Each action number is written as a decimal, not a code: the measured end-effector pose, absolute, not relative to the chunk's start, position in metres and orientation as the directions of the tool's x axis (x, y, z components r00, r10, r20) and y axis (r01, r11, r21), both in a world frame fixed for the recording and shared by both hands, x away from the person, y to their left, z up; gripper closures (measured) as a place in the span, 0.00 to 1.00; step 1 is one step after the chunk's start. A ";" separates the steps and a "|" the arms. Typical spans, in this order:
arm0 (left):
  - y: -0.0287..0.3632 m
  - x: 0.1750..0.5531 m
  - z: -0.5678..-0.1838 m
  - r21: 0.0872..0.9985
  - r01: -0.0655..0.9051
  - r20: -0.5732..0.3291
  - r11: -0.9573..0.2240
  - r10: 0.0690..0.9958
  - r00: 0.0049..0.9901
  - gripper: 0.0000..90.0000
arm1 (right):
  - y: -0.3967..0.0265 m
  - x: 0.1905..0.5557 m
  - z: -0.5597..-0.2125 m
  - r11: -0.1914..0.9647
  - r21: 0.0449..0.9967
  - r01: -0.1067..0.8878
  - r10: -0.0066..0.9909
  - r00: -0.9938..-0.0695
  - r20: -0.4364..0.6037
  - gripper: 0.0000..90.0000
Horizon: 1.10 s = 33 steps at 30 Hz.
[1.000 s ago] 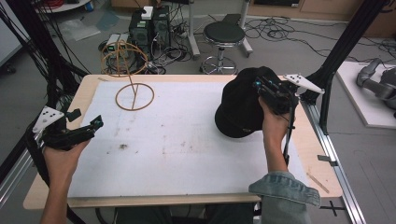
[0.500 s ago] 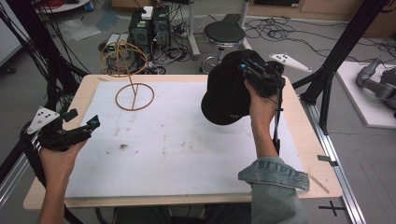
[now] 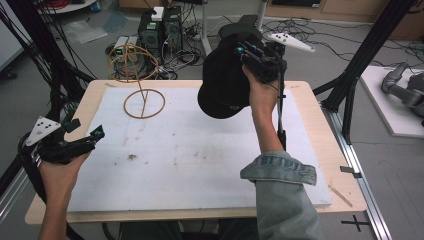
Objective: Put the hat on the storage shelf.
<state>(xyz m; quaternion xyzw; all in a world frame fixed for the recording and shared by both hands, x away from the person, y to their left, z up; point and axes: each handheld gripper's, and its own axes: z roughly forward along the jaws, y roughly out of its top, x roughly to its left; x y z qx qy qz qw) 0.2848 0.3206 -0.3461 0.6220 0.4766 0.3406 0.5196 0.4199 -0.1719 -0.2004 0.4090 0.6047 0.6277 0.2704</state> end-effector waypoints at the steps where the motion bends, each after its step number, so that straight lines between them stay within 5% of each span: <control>1: 0.320 0.285 -0.346 0.971 0.238 -0.074 -0.003 0.947 0.312 0.19 | -0.168 0.421 -0.198 -0.123 0.981 0.152 0.831 -0.525 0.186 0.83; 33: 0.330 0.274 -0.347 0.972 0.236 -0.077 0.004 0.951 0.299 0.19 | -0.075 0.436 -0.149 -0.148 0.984 0.098 0.665 -0.726 0.173 0.83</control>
